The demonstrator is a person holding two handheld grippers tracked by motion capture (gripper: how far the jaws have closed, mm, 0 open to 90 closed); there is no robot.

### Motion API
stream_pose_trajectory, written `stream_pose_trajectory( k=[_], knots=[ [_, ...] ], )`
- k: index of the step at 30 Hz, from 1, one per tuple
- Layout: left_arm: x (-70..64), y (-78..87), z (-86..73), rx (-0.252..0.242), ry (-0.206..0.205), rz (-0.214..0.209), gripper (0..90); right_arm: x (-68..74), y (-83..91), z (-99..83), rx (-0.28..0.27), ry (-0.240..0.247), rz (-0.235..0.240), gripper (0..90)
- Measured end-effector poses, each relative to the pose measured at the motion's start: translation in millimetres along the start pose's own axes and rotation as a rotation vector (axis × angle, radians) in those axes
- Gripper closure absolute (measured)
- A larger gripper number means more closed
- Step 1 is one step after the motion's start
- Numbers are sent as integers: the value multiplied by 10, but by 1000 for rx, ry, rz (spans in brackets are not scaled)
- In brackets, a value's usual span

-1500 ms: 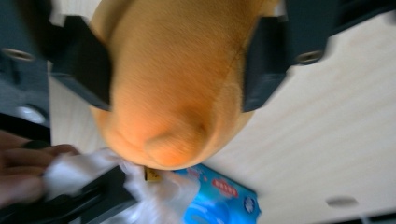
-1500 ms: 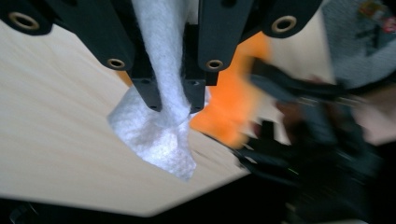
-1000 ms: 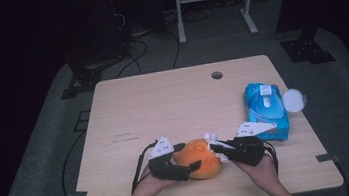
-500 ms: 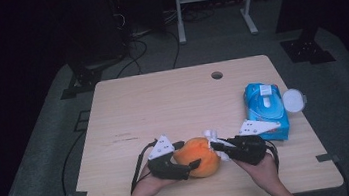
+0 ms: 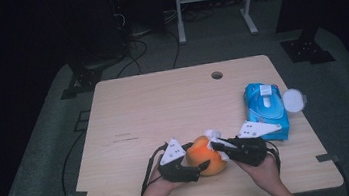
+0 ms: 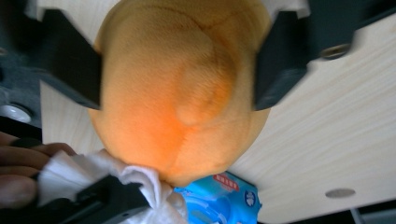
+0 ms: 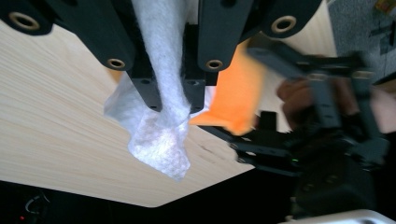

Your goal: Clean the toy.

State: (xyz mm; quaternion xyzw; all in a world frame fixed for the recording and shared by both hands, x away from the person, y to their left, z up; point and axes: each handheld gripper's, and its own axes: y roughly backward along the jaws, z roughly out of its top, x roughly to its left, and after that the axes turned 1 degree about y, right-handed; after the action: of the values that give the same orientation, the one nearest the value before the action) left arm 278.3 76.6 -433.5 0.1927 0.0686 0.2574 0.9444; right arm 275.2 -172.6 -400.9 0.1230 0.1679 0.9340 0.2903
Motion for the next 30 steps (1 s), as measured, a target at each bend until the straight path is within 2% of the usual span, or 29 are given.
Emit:
stream_pose_trajectory(
  k=[1,3,5,6,7,8,9,12,13,14,15,16,17,18,19,20,23,24,25,27,28,30],
  knots=[
    [-11,14,13,-2,-11,8,348,37,-4,17,-2,13,11,804],
    [-31,67,64,-33,-8,33,400,37,7,43,-11,22,5,804],
    [-86,102,129,-51,-55,114,402,-60,46,55,-25,-11,-11,804],
    [-97,99,142,-33,-82,136,389,-107,49,38,-18,-25,-24,804],
    [-107,76,134,-13,-84,145,376,-144,38,6,-12,-52,-15,804],
    [-118,50,110,-5,-82,139,366,-148,18,-25,-11,-68,1,804],
    [-137,21,89,-4,-83,127,359,-105,-8,-34,-2,-61,14,803],
    [-180,-4,81,7,-95,83,324,48,-50,24,-2,1,38,804],
    [-170,7,83,5,-86,56,307,48,-50,32,3,6,35,804],
    [-145,25,85,0,-69,24,281,11,-52,20,6,-3,28,804],
    [-116,46,89,-7,-57,9,262,-36,-48,-8,12,-18,19,804],
    [-83,70,95,-21,-39,4,249,-76,-44,-33,19,-21,3,804],
    [-58,77,102,-16,-27,22,235,-130,-35,-63,28,-29,-17,804],
    [-52,68,96,-3,-24,34,225,-184,-15,-84,19,-69,-16,804],
    [-57,34,63,12,-37,45,246,-195,-4,-83,13,-80,-7,804],
    [-70,4,27,16,-40,42,266,-148,0,-59,7,-74,11,803],
    [-109,-29,-8,24,-71,15,327,44,-31,12,3,0,80,803],
    [-110,-19,5,30,-74,12,333,84,-38,34,13,29,69,803],
    [-93,0,18,30,-69,-3,333,77,-38,43,17,35,55,803],
    [-45,50,39,17,-54,-40,323,-40,-25,10,18,-2,30,803],
    [-15,70,53,2,-31,-49,308,-76,-18,-8,26,-8,20,803],
    [-5,45,65,11,-32,-15,192,-109,-4,-37,26,-57,60,803]
  ],
)
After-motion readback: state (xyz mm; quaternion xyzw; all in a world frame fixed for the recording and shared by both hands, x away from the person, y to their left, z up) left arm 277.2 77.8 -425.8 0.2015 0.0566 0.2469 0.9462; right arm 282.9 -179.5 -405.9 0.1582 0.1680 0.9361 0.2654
